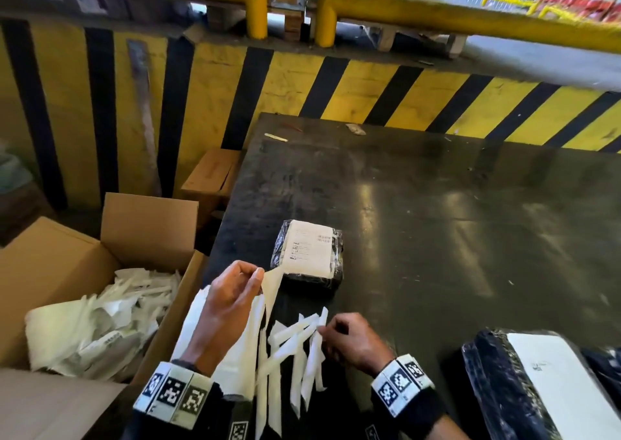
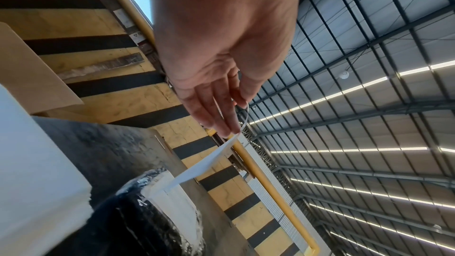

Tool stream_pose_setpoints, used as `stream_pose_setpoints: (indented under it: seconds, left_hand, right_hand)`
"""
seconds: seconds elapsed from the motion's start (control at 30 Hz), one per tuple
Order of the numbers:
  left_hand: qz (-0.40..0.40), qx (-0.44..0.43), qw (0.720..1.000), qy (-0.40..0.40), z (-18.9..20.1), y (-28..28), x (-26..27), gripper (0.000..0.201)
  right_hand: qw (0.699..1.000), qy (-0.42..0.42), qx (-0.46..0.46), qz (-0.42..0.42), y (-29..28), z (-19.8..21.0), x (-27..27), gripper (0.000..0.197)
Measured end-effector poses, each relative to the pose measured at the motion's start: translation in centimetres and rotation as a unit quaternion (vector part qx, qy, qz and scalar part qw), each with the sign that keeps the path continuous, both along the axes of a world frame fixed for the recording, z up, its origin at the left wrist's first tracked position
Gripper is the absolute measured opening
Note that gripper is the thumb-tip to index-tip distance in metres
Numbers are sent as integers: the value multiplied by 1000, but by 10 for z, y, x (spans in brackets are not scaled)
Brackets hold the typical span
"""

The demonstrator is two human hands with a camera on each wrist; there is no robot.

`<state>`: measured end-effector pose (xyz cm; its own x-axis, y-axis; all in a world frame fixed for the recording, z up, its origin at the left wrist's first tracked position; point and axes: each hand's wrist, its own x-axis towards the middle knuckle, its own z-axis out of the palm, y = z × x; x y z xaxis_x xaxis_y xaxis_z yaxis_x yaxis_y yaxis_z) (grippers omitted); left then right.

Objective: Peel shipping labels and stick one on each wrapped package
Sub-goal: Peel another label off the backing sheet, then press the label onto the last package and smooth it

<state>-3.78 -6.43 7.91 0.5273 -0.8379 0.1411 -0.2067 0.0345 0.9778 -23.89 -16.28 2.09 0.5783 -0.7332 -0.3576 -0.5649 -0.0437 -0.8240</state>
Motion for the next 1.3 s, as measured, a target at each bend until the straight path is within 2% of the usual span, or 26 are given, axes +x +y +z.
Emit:
stream_pose_setpoints:
  seconds: [0.07, 0.13, 0.2, 0.27, 0.37, 0.5, 0.57, 0.63, 0.73, 0.8, 0.93, 1.07, 1.3]
  left_hand:
    - [-33, -2, 999, -27, 3, -7, -13, 11]
    - [-70, 2, 995, -65, 3, -15, -29, 8]
    - [-112, 10, 989, -99, 3, -19, -46, 8]
    - [-142, 23, 979, -144, -3, -23, -62, 5]
    - [-152, 30, 965, -211, -15, -19, -75, 19]
    - [-89, 26, 985, -142, -16, -13, -77, 21]
    - [-7, 37, 994, -107, -15, -15, -72, 23]
    - [49, 98, 993, -44, -13, -21, -64, 24]
    - [6, 154, 981, 113, -14, -29, -53, 23]
    - [-16, 164, 975, 146, -16, -33, -47, 19]
    - [2, 188, 979, 77, -25, -52, -35, 18]
    - [14, 208, 978, -15, -26, -91, -13, 23]
    - [11, 282, 952, -118, -44, -170, 33, 35]
  right_hand:
    - [993, -91, 34, -67, -5, 15, 1, 34]
    - [972, -181, 78, -126, -8, 30, 3, 37]
    - [953, -237, 106, -154, -14, 41, 4, 38]
    - [955, -233, 93, -157, -21, 44, 3, 32]
    - [971, -177, 1, -159, -30, 37, -2, 17]
    - [961, -207, -44, -175, -31, 29, -12, 13]
    - [953, -245, -4, -175, -31, 29, -17, 13]
    - [951, -270, 39, -145, -33, 28, -22, 11]
    - [960, -255, 65, -98, -36, 24, -26, 15]
    - [967, -222, 67, -108, -39, 18, -25, 18]
    - [975, -152, 61, -153, -53, 8, -9, 19]
    - [972, -130, 33, -194, -81, 10, 18, 17]
    - [967, -71, 11, -244, -140, -6, 65, 21]
